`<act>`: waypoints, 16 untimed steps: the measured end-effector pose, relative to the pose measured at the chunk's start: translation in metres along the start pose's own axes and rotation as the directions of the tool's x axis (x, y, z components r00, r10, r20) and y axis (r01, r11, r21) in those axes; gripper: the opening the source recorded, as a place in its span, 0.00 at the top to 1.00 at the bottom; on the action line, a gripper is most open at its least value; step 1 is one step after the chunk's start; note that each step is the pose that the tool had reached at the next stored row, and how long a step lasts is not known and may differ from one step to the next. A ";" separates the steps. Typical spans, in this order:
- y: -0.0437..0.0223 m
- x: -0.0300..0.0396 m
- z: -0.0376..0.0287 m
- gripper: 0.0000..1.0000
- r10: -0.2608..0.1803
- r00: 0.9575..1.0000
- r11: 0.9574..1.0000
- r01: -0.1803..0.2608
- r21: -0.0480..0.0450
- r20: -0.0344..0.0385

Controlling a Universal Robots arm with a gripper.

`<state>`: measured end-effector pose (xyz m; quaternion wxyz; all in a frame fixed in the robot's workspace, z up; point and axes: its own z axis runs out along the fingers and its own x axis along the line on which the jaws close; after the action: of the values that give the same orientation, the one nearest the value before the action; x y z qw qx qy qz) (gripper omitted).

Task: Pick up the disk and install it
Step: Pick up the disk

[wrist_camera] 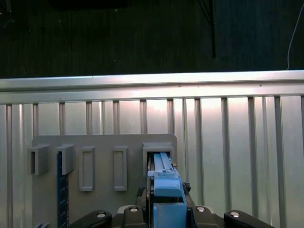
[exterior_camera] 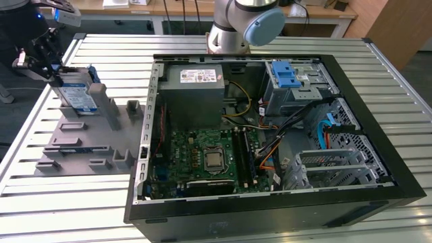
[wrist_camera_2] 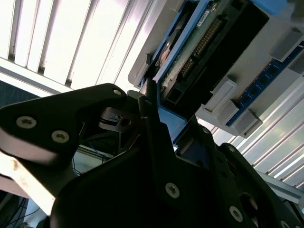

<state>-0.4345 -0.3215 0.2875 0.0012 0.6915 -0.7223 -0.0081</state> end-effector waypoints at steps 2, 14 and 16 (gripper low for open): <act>0.0000 0.0000 0.0000 0.64 0.000 1.000 1.000 0.000 0.000 0.000; 0.0001 0.0040 0.0001 0.64 -0.012 1.000 1.000 0.012 0.000 0.000; 0.0003 0.0063 0.0000 0.64 -0.016 1.000 1.000 0.016 0.000 0.000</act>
<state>-0.4351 -0.3278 0.2874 0.0012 0.6972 -0.7168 -0.0081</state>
